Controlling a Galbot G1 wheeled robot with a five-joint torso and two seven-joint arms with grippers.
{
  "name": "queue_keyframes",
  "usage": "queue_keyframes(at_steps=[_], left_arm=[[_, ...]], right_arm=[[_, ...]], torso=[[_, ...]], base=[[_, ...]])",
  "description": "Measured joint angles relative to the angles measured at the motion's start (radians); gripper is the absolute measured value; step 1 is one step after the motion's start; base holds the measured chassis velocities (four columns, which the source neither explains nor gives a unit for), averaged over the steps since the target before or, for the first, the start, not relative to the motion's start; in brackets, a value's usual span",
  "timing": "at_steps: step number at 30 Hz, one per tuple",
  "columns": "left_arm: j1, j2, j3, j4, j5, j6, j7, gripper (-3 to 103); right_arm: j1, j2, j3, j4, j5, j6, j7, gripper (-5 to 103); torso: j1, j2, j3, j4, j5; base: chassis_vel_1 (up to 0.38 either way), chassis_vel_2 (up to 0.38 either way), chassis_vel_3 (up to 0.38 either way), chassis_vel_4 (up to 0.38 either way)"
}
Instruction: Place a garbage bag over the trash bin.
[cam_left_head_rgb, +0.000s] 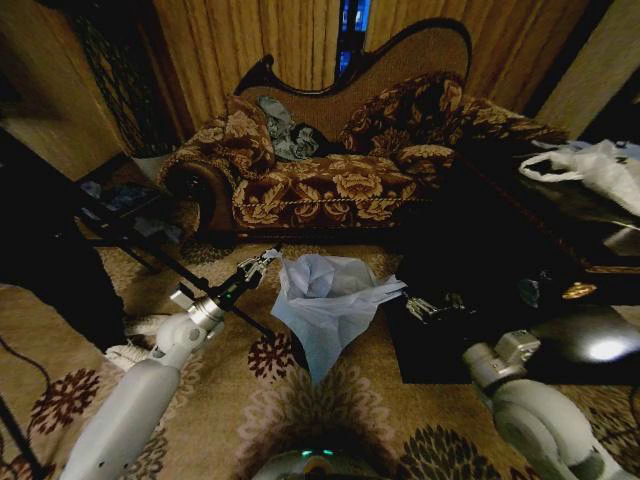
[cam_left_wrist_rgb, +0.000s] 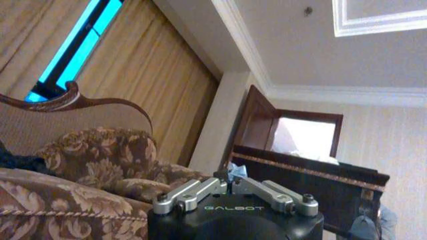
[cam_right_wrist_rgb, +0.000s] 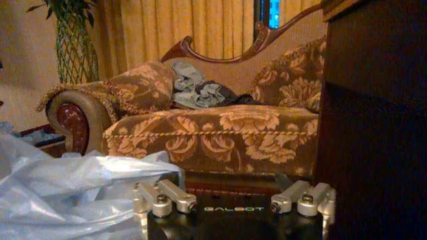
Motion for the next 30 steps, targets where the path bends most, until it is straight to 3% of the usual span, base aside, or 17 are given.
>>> queue_keyframes(at_steps=[2, 5, 17, 30], left_arm=[[-0.024, -0.010, 0.012, 0.011, 0.011, 0.000, -0.003, 0], [-0.048, -0.019, 0.023, 0.012, 0.017, 0.008, -0.015, 0], [-0.069, -0.028, 0.053, 0.007, 0.036, 0.018, -0.034, 0], [-0.084, -0.043, 0.083, 0.021, 0.048, 0.019, -0.028, 0]], right_arm=[[0.007, -0.011, -0.001, -0.009, 0.001, 0.003, 0.001, 99], [0.008, -0.012, -0.005, -0.015, 0.000, 0.004, 0.000, 100], [0.007, -0.018, -0.001, -0.002, 0.001, 0.034, -0.016, 100], [0.028, -0.073, 0.043, 0.019, 0.059, 0.035, 0.022, 100]], torso=[[0.000, 0.000, 0.000, 0.0001, -0.0001], [0.000, 0.000, 0.000, -0.0001, 0.0001], [0.000, 0.000, 0.000, -0.0001, -0.0001], [0.000, 0.000, 0.000, 0.0000, -0.0001]], base=[[0.000, 0.000, 0.000, 0.000], [0.000, 0.000, 0.000, 0.000], [0.000, 0.000, 0.000, 0.000], [0.000, 0.000, 0.000, 0.000]])
